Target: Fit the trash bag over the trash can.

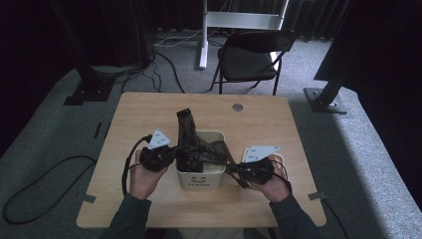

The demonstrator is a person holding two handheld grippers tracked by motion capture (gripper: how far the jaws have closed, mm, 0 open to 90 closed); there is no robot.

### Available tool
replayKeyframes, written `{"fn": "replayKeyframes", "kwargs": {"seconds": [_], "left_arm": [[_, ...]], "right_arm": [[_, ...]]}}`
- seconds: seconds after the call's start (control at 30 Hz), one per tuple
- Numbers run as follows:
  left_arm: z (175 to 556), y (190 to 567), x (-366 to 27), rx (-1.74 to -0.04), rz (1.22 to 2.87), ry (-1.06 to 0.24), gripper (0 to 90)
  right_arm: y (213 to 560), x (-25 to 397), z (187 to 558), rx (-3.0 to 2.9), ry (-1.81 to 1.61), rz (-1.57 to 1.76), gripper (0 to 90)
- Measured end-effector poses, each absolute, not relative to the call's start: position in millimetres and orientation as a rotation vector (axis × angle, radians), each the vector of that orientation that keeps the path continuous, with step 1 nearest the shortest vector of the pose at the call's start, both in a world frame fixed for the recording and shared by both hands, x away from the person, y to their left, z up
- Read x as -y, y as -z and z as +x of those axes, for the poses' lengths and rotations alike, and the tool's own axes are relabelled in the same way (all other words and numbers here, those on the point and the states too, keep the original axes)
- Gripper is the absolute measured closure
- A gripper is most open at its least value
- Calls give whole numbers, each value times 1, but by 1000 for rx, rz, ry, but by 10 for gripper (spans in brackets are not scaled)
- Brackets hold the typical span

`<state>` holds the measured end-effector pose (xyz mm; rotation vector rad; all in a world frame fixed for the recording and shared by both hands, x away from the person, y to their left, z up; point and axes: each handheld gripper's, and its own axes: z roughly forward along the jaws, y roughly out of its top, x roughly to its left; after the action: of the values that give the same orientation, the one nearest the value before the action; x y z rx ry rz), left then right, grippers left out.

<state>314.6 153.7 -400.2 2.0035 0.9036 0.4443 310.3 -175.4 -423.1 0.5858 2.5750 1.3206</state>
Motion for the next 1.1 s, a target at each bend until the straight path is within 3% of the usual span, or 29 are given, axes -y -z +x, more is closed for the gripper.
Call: {"fn": "replayKeyframes", "kwargs": {"seconds": [0.43,1.1], "left_arm": [[294,417,-170,-954,1948,-355,885],[266,433,-177,-981,1974,-348,884]], "right_arm": [[426,171,304,-2614,-1308,556,900],[432,166,306,-2679,-1289,550,900]]}}
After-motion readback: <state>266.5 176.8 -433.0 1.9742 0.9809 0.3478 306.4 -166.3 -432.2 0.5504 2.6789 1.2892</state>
